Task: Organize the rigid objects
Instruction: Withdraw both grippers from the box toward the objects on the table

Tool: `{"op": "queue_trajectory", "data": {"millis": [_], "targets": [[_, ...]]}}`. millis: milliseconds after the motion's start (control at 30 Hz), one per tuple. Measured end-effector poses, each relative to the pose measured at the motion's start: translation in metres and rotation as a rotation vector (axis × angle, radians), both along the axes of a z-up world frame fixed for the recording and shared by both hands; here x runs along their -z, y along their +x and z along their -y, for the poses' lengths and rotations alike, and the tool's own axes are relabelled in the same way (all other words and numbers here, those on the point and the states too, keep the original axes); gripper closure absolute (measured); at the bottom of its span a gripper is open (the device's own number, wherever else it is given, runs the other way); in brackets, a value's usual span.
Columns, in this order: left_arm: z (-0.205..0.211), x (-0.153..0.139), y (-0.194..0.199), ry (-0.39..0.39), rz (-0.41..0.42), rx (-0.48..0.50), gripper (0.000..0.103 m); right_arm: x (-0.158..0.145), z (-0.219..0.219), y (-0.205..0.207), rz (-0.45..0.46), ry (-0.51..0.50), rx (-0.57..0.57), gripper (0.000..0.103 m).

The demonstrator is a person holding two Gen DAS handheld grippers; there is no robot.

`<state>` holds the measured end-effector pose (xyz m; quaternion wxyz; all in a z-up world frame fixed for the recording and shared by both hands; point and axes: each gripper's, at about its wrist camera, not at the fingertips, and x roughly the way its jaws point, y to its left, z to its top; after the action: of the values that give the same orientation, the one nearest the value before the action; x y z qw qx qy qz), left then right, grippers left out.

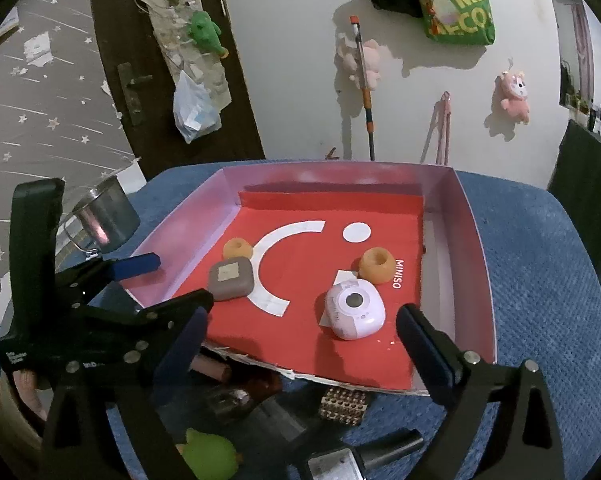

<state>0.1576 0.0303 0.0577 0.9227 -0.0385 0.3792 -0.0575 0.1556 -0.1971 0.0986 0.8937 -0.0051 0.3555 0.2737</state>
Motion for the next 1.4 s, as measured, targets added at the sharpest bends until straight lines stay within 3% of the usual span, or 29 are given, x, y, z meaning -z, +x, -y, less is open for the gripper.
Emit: {"op": "queue_trajectory", "data": {"millis": [400,667,933,1167,1400], "targets": [[-0.001,-0.008,-0.023,-0.024,0.070,-0.012,0.000,-0.010,0.002,-0.024,0.068,0.027,-0.017,0.000],[0.008,-0.012,-0.044,0.017,0.109,-0.019,0.000,-0.009,0.008,-0.047,0.159,0.035,0.011,0.000],[0.004,-0.007,-0.057,-0.036,0.094,-0.013,0.000,-0.009,0.014,-0.072,0.248,0.041,0.060,0.000],[0.009,-0.005,-0.071,-0.032,0.092,-0.004,0.000,-0.010,0.017,-0.094,0.312,0.021,0.077,0.000],[0.011,0.000,-0.083,-0.047,0.077,-0.011,0.000,-0.006,0.019,-0.107,0.308,0.017,0.066,0.000]]}}
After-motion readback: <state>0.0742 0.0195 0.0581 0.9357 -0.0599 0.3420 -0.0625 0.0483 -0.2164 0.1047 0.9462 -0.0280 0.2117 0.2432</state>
